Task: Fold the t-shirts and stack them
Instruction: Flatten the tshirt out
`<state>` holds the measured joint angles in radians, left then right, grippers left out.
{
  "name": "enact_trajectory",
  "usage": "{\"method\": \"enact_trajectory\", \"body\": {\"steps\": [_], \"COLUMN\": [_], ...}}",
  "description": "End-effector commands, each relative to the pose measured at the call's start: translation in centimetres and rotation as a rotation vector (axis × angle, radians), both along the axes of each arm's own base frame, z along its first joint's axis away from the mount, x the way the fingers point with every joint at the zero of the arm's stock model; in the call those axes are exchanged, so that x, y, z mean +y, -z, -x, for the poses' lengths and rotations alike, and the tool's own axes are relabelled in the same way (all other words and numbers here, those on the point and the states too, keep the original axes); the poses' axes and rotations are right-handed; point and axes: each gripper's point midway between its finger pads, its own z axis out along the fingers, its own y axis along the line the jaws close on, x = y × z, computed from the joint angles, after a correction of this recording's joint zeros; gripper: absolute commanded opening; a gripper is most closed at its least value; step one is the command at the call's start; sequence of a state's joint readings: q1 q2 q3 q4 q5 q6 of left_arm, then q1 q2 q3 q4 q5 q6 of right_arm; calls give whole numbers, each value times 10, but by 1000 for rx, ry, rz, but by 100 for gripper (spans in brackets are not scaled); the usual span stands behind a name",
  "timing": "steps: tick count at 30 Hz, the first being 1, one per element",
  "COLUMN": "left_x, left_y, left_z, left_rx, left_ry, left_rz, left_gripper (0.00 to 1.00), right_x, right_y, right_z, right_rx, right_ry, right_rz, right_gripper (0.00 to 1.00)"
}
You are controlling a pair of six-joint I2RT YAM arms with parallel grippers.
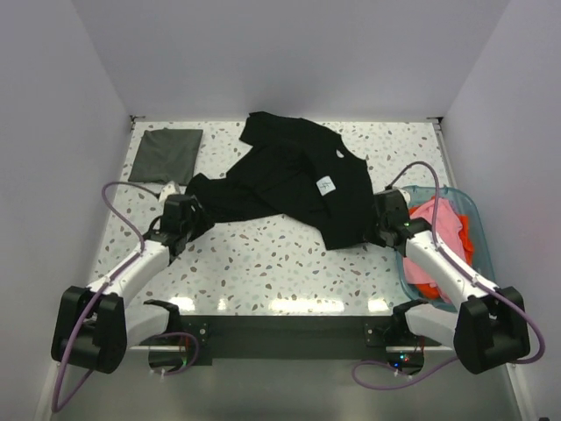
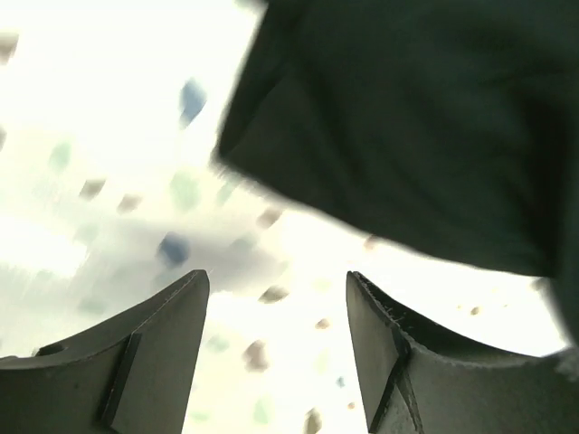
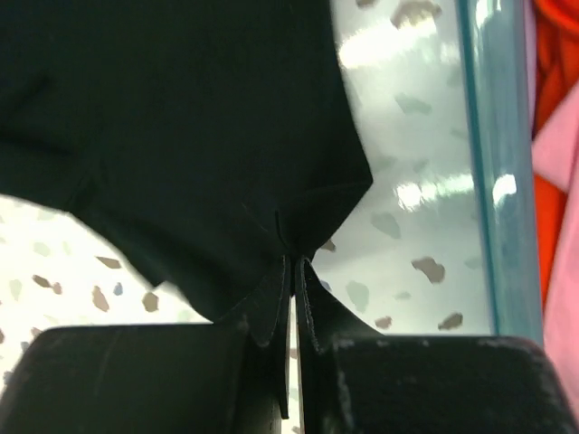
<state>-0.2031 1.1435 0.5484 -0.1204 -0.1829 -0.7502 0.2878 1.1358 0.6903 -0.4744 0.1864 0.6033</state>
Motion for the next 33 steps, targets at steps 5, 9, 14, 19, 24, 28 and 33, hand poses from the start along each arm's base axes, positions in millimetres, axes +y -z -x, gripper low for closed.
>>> {"method": "enact_trajectory", "body": {"steps": [5, 9, 14, 19, 24, 28, 33], "left_x": [13, 3, -1, 7, -2, -15, -21], "left_y": [25, 5, -53, -67, -35, -18, 15], "left_z": [23, -1, -55, -95, -122, -141, -142], "left_rx": [42, -20, -109, -73, 27, 93, 189], "left_ry": [-179, -151, -173, -340, -431, -463, -500], "left_rz": [84, 119, 122, 135, 197, 235, 244], "left_gripper": [62, 62, 62, 62, 62, 61, 59], "right_x": [-2, -8, -10, -6, -4, -7, -8], "right_y": [-49, -58, -67, -66, -61, -61, -62], "right_z": [-33, -41, -51, -54, -56, -55, -55], "right_rx": [-145, -151, -173, -173, -164, -167, -170], "right_ry": [60, 76, 88, 82, 75, 79, 77], "right_rz": [-4, 38, 51, 39, 36, 52, 57], "right_gripper": [0, 0, 0, 0, 0, 0, 0]}}
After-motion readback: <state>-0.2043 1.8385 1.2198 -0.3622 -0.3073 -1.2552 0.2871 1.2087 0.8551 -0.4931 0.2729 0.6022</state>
